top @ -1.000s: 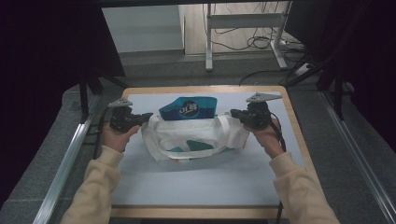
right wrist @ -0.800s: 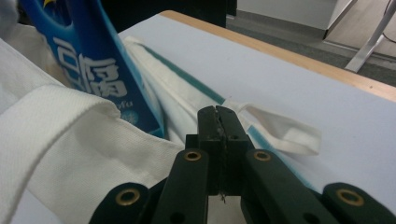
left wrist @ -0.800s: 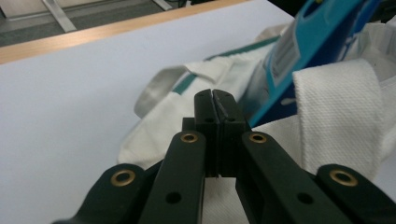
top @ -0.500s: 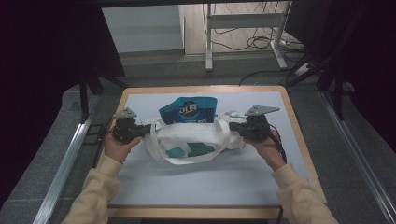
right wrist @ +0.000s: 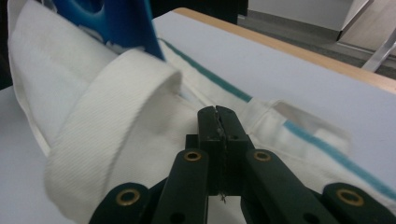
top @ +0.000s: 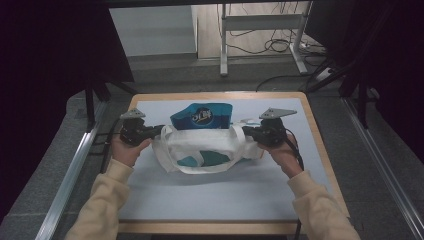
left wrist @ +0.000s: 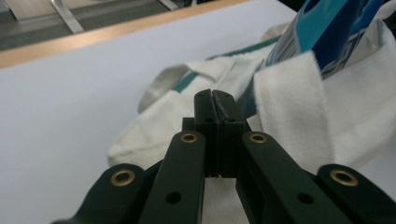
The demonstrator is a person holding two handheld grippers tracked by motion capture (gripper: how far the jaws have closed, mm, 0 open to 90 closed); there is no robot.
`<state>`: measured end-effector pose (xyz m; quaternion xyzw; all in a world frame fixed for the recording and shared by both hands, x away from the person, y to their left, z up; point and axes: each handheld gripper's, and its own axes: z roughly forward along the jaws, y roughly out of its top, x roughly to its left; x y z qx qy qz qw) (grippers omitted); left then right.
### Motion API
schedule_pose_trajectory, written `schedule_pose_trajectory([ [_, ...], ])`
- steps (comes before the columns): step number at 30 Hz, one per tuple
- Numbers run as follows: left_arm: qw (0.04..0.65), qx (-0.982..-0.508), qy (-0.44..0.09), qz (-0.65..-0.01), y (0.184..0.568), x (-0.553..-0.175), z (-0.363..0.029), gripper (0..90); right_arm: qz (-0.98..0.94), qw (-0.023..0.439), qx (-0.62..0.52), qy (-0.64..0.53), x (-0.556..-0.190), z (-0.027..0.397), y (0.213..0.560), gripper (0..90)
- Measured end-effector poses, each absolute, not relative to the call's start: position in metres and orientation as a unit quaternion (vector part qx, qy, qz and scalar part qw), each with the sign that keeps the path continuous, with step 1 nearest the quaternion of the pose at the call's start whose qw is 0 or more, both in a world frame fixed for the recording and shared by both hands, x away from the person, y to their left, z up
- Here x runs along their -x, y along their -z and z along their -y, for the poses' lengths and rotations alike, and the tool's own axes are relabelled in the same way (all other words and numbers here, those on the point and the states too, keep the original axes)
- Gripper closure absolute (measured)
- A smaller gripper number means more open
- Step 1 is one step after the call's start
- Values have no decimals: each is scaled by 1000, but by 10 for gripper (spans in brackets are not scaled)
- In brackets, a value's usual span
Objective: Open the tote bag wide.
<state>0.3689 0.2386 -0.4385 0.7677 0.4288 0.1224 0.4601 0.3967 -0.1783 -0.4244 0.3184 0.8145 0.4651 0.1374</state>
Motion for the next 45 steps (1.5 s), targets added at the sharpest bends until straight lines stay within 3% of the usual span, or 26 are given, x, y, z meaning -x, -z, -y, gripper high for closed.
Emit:
schedule_pose_trajectory([
  [22, 444, -786, -97, -418, 478, -338, -228, 900, -839, 93, -309, -438, -365, 175, 475, 892],
  [35, 390, -818, -129, -402, 496, -324, -211, 900, -851, 85, -310, -415, -355, 173, 503, 893],
  [45, 372, -830, -118, -399, 511, -325, -198, 900, -856, 83, -315, -401, -350, 175, 519, 893],
])
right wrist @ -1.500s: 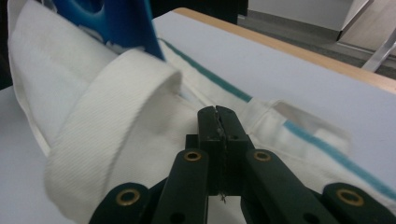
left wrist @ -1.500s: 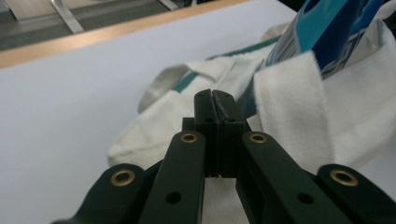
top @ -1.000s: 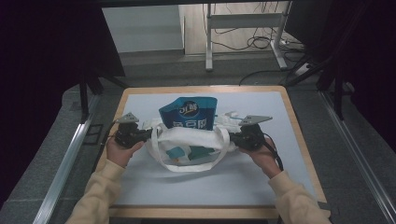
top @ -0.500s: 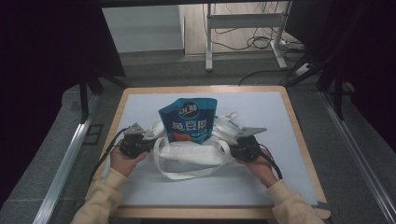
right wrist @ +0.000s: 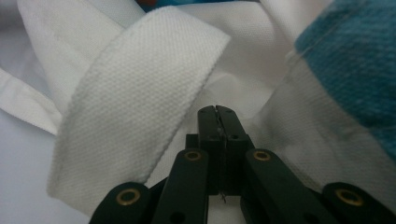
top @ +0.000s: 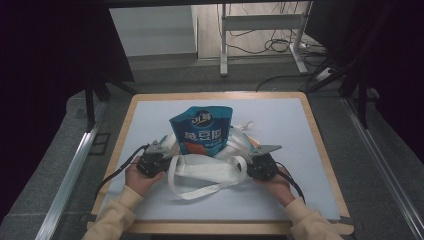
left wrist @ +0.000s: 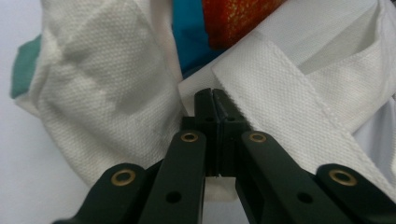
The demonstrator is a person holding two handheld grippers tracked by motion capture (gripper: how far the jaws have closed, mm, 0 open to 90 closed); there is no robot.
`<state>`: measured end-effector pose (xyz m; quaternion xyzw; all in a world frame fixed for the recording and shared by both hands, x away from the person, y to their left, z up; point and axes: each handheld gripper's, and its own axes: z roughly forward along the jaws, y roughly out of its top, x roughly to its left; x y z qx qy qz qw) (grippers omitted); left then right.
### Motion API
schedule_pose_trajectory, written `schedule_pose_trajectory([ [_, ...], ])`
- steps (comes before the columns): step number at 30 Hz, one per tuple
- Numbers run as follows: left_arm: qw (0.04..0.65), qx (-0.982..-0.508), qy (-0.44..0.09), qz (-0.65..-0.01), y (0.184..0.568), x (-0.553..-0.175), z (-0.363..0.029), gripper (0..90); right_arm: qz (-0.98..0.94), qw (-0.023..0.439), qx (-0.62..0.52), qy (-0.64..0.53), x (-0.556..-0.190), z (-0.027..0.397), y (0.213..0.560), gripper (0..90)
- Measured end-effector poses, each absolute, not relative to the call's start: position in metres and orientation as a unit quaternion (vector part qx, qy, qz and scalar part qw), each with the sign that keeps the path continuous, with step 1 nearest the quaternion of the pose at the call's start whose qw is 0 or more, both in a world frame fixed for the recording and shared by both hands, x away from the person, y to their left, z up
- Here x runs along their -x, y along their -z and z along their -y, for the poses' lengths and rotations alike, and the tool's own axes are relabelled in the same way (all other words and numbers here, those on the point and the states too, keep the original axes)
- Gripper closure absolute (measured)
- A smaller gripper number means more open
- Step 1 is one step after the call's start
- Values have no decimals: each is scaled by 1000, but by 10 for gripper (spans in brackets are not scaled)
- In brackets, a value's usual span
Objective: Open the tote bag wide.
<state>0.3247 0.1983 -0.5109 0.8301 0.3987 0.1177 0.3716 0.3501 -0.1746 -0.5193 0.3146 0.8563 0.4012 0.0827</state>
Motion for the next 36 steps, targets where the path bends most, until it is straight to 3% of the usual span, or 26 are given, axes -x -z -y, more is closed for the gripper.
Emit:
schedule_pose_trajectory([
  [7, 383, -825, -120, -399, 506, -323, -200, 899, -846, 96, -315, -419, -350, 177, 509, 892],
  [15, 427, -798, -125, -406, 485, -320, -216, 886, -808, 134, -318, -478, -355, 187, 456, 892],
  [21, 454, -778, -145, -409, 459, -317, -229, 888, -808, 136, -301, -488, -358, 170, 431, 892],
  [29, 418, -795, -146, -414, 447, -352, -211, 891, -844, 99, -281, -446, -362, 122, 458, 892],
  [36, 397, -800, -123, -432, 462, -375, -209, 900, -858, 71, -275, -427, -356, 114, 484, 892],
])
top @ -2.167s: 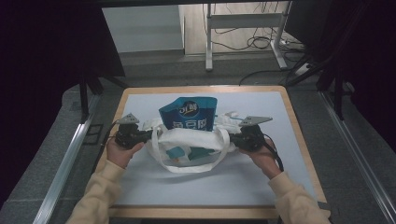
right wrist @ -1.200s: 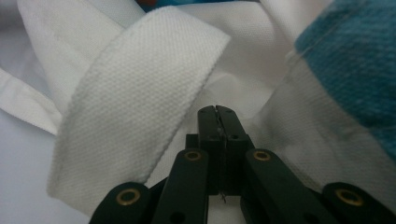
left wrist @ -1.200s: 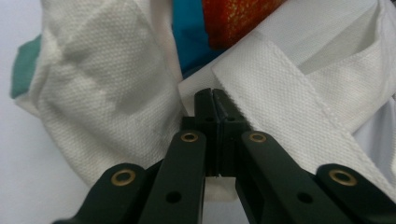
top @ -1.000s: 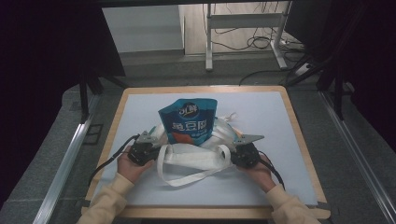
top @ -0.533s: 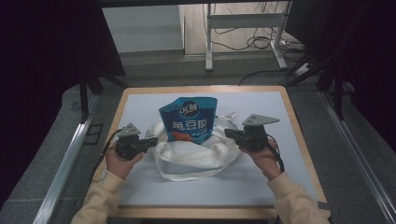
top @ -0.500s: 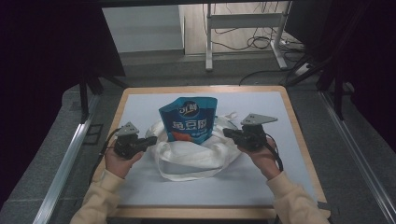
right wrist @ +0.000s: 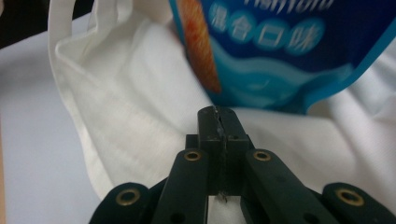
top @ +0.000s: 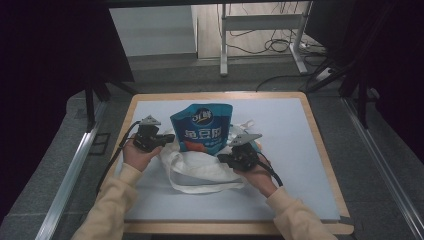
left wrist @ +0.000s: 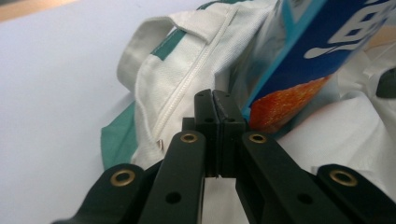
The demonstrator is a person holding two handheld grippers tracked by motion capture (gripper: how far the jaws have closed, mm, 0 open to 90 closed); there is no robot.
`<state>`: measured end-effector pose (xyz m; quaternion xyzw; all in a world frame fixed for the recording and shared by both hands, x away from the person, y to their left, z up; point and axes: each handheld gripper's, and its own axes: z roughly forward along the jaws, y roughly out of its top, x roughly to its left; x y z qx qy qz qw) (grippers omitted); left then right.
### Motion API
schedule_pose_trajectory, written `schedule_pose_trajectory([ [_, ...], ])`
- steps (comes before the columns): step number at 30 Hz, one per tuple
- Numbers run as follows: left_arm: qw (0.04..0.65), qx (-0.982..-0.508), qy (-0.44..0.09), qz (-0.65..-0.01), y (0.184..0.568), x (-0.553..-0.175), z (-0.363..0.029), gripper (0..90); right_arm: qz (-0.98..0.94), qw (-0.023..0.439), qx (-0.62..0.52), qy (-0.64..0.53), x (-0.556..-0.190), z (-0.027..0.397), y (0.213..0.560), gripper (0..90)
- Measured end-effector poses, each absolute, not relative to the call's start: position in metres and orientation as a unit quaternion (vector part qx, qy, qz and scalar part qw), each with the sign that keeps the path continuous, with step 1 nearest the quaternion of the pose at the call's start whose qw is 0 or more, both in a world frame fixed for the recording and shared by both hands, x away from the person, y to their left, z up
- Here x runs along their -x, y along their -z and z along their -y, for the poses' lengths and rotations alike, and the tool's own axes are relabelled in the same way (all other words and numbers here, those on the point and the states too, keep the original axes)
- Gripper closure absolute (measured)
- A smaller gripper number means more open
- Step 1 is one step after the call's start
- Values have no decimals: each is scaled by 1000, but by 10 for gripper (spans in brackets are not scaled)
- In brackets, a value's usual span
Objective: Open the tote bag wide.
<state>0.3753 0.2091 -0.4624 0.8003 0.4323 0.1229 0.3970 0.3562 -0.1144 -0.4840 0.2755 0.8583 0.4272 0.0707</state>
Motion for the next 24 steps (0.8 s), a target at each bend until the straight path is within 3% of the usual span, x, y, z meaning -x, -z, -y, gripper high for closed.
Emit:
schedule_pose_trajectory([
  [16, 371, -791, -112, -473, 487, -414, -201, 900, -889, 47, -256, -377, -330, 115, 530, 894],
  [24, 385, -788, -115, -466, 485, -406, -203, 900, -884, 47, -258, -388, -331, 116, 525, 893],
])
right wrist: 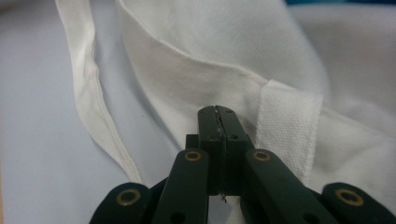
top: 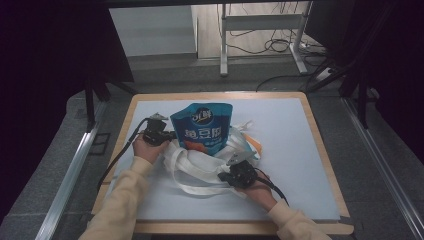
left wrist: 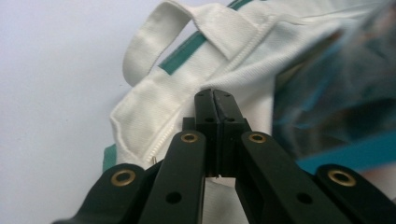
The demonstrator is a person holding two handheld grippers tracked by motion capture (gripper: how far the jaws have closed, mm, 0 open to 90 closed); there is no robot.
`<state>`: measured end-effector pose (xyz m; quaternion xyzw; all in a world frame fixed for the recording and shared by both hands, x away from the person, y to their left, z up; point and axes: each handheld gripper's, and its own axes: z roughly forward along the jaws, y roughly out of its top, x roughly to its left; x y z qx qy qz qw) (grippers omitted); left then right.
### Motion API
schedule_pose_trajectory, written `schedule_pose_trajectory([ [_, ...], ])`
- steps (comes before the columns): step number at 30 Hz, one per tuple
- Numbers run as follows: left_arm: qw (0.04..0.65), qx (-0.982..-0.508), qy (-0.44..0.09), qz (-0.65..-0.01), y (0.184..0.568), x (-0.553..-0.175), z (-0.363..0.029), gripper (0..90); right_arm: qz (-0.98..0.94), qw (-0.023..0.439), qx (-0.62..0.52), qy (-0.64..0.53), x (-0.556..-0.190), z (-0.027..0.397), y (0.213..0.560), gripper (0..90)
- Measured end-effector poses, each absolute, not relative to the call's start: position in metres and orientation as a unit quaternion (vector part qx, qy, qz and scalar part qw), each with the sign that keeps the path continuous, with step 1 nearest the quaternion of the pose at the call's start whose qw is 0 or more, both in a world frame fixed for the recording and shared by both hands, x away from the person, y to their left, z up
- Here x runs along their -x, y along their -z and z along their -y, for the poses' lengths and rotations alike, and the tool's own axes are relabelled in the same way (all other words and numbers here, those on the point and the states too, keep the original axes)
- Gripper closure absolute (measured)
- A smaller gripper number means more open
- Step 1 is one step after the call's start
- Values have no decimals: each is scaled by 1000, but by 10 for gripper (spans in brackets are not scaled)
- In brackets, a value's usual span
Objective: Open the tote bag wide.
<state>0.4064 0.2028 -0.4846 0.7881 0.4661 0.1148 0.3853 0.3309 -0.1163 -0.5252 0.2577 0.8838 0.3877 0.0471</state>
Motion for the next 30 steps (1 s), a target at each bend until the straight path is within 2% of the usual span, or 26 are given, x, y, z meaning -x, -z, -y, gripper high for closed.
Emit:
schedule_pose_trajectory([
  [8, 430, -774, -131, -445, 452, -374, -219, 898, -858, 77, -263, -434, -334, 126, 492, 893],
  [12, 436, -783, -130, -424, 439, -357, -216, 899, -845, 99, -270, -450, -341, 131, 472, 893],
  [22, 401, -808, -86, -422, 472, -355, -196, 899, -837, 139, -309, -430, -385, 139, 448, 893],
  [30, 397, -813, -64, -422, 491, -349, -195, 900, -847, 144, -331, -389, -409, 139, 459, 892],
])
